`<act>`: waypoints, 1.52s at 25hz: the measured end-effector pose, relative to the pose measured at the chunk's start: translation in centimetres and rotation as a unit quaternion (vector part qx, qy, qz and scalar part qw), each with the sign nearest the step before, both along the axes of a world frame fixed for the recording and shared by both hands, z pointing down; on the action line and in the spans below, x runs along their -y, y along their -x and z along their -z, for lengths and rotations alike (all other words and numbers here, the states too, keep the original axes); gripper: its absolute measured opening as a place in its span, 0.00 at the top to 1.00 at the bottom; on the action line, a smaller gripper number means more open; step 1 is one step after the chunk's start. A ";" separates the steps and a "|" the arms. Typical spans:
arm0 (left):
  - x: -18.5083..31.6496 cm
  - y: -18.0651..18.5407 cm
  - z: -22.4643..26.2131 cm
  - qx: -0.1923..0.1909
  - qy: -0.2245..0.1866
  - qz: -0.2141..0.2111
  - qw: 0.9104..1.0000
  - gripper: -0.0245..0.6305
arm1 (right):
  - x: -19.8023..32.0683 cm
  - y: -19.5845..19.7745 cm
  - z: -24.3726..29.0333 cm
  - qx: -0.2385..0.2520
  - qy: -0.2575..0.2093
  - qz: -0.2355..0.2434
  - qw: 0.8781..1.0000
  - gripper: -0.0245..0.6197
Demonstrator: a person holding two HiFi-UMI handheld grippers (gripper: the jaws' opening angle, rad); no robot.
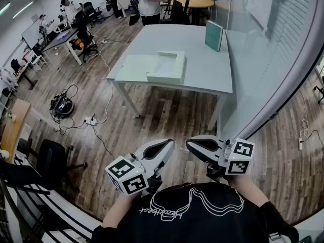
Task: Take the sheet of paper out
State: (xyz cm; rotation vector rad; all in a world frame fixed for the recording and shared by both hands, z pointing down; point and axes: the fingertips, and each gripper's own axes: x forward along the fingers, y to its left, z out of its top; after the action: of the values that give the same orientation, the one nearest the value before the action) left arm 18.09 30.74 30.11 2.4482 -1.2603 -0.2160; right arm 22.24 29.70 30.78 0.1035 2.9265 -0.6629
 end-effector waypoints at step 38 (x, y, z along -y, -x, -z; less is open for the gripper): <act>9.6 4.2 -3.0 -0.002 0.026 0.014 1.000 0.94 | 9.4 4.2 -2.6 -0.030 -0.012 -0.013 0.999 0.95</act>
State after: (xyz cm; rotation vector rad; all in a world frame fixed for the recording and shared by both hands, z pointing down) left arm 13.90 21.14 33.11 2.3865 -1.2841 -0.1930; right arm 18.08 20.28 33.34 0.0493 2.9891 -0.6371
